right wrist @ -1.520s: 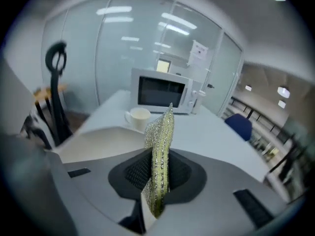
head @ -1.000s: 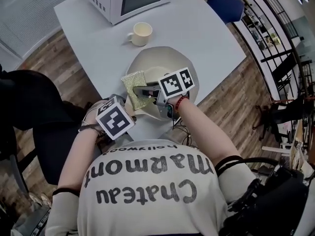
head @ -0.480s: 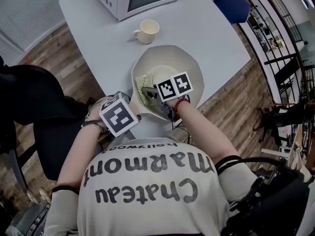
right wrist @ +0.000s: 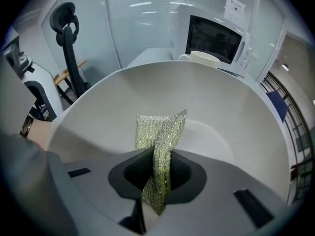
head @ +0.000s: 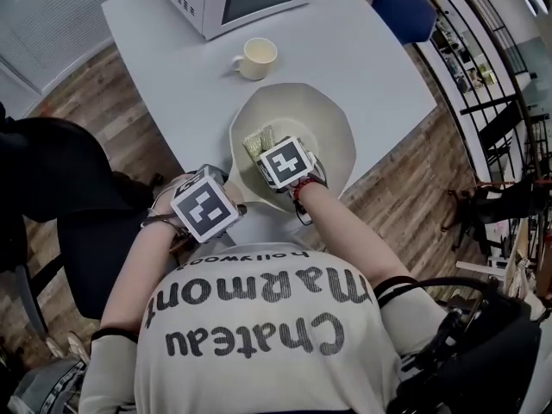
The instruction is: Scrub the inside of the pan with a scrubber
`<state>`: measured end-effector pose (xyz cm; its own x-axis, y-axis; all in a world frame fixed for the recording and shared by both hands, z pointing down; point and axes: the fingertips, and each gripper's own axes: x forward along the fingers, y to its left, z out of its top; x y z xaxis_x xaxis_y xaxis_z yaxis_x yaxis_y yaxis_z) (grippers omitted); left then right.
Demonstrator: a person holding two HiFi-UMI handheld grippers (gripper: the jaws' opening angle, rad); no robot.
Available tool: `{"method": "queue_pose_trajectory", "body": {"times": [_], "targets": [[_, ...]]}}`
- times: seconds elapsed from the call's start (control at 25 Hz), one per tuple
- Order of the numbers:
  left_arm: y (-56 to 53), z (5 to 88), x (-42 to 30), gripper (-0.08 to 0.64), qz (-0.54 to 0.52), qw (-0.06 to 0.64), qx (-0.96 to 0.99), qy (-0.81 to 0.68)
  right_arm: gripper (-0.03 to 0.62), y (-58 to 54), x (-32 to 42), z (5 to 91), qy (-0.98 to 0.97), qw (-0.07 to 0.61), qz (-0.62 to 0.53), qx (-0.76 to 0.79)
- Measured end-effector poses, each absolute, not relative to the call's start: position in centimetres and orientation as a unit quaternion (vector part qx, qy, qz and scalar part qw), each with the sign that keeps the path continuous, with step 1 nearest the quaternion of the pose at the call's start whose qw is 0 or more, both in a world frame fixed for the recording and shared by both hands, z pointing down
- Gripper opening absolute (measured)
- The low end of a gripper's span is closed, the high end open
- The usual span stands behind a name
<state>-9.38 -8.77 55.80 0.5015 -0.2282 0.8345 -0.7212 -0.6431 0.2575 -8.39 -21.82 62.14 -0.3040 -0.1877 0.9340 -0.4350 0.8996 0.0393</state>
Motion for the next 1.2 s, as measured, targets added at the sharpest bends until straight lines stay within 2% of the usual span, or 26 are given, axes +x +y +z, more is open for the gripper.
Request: {"method": "queue_pose_trajectory", "body": {"times": [0.92, 1.2], "targets": [[-9.3, 55.8, -9.8, 0.296, 0.395, 0.310, 0.807, -0.310, 0.040, -30.3, 0.5, 63.1, -0.686, 0.663, -0.061, 0.292], [-9.2, 55.7, -9.8, 0.290, 0.376, 0.329, 0.811, -0.306, 0.038, -31.4, 2.1, 63.2, -0.640, 0.692, -0.175, 0.284]]}}
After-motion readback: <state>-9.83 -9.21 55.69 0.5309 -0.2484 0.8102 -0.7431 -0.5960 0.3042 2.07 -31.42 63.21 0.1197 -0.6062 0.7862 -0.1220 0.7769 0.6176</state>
